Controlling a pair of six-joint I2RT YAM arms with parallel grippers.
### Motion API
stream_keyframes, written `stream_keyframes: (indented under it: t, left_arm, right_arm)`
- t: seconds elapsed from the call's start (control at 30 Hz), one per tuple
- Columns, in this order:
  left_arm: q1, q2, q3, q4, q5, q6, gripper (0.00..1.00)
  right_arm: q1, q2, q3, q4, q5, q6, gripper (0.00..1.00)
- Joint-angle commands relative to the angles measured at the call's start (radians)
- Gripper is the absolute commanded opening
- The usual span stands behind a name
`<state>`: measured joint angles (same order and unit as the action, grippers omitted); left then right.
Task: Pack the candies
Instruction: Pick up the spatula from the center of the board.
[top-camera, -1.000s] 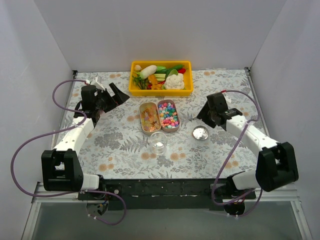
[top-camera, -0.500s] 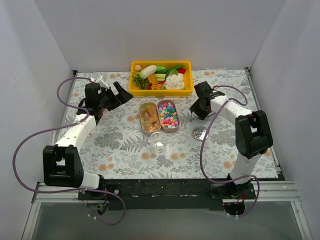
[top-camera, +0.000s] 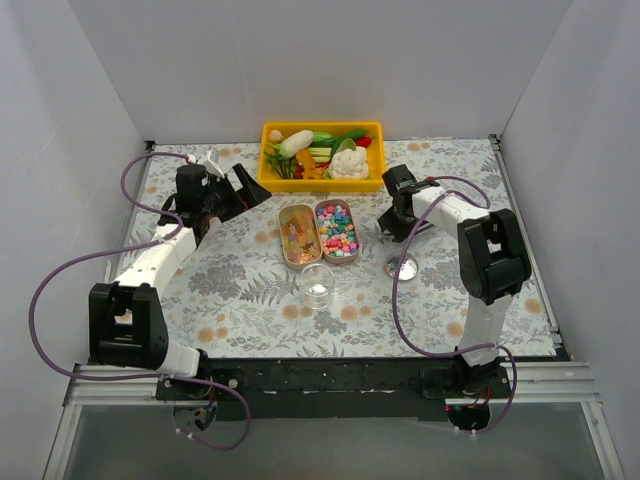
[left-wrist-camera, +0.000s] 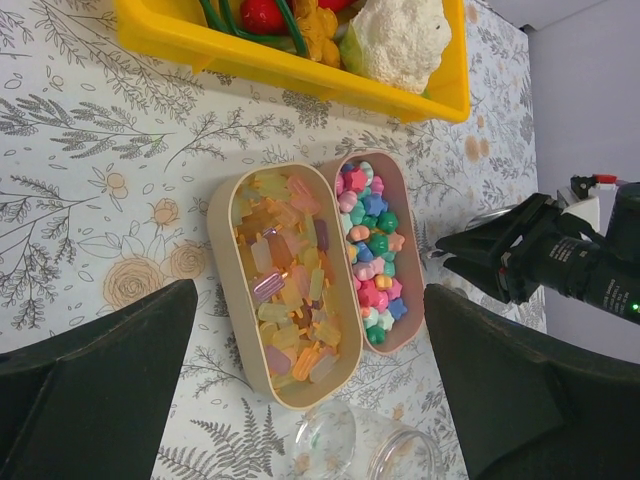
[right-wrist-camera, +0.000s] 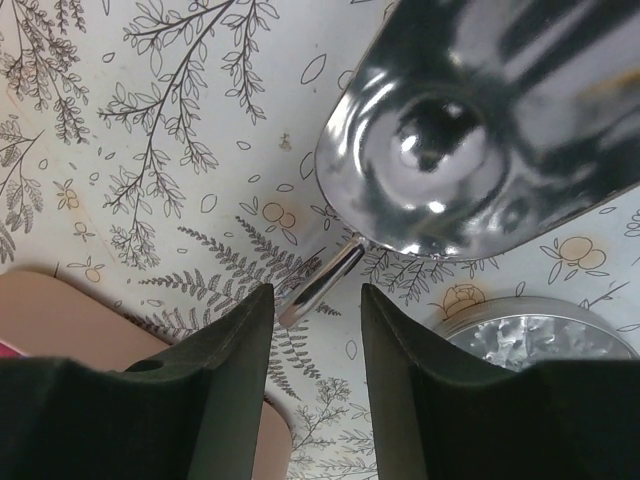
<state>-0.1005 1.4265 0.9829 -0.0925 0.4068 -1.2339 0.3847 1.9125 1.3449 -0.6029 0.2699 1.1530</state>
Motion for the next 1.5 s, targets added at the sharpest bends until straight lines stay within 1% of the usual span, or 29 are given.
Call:
stream_keyframes:
  t: [0.0,0.63,0.73,0.77,0.8,0.87,0.97,1.0,1.07,1.17,1.2,1.23,1.3,1.33,1.37,1.4,1.47]
  left_arm:
    - [-0.007,-0.008,0.045,-0.009,0.004,0.019,0.98]
    - [-0.022,-0.017,0.051,-0.024,-0.008,0.03,0.98]
    - [-0.024,-0.021,0.053,-0.036,-0.016,0.036,0.98]
    - [-0.024,-0.021,0.053,-0.038,-0.019,0.039,0.98]
    - [-0.025,-0.021,0.054,-0.038,-0.017,0.039,0.98]
    - [-0.025,-0.017,0.057,-0.041,-0.011,0.047,0.98]
    - [-0.027,-0.003,0.065,-0.049,0.016,0.05,0.98]
    - [-0.028,0.0,0.072,-0.052,0.036,0.056,0.98]
    - [-0.037,0.006,0.085,-0.064,0.046,0.073,0.98]
    - [-0.097,0.008,0.121,-0.101,0.017,0.125,0.98]
    - [-0.151,0.008,0.144,-0.113,-0.003,0.145,0.98]
    - [-0.18,0.009,0.157,-0.139,-0.049,0.18,0.98]
    - [-0.25,0.02,0.172,-0.157,-0.091,0.208,0.98]
    - [-0.261,0.022,0.181,-0.164,-0.097,0.206,0.98]
    - [-0.268,0.026,0.183,-0.162,-0.097,0.194,0.98]
    - [-0.268,0.032,0.186,-0.159,-0.091,0.183,0.98]
    - [-0.271,0.04,0.203,-0.145,-0.073,0.165,0.98]
  right_arm:
    - [0.0,0.003,0.031,-0.011,0.064,0.025,0.48]
    - [-0.006,0.06,0.031,-0.011,0.161,0.083,0.45]
    - [-0.009,0.06,0.03,-0.005,0.175,0.074,0.42]
    - [-0.007,0.059,0.03,0.002,0.176,0.061,0.4]
    - [-0.009,0.057,0.03,0.008,0.175,0.05,0.28]
    - [-0.01,0.049,0.022,0.012,0.177,0.031,0.14]
    - [-0.009,0.037,0.008,0.032,0.17,0.007,0.04]
    - [-0.01,0.034,0.008,0.034,0.161,-0.013,0.01]
    - [-0.009,0.026,0.014,0.02,0.157,-0.036,0.01]
    - [-0.009,0.003,0.037,0.008,0.121,-0.134,0.01]
    - [-0.009,-0.003,0.055,-0.006,0.092,-0.169,0.01]
    - [-0.007,-0.021,0.062,-0.018,0.069,-0.237,0.01]
    - [-0.007,-0.049,0.071,-0.031,0.002,-0.309,0.01]
    - [-0.007,-0.081,0.069,-0.038,-0.029,-0.378,0.01]
    - [-0.007,-0.101,0.065,-0.04,-0.058,-0.407,0.01]
    - [-0.007,-0.146,0.056,-0.037,-0.128,-0.436,0.01]
    - [-0.007,-0.188,0.034,-0.044,-0.205,-0.53,0.01]
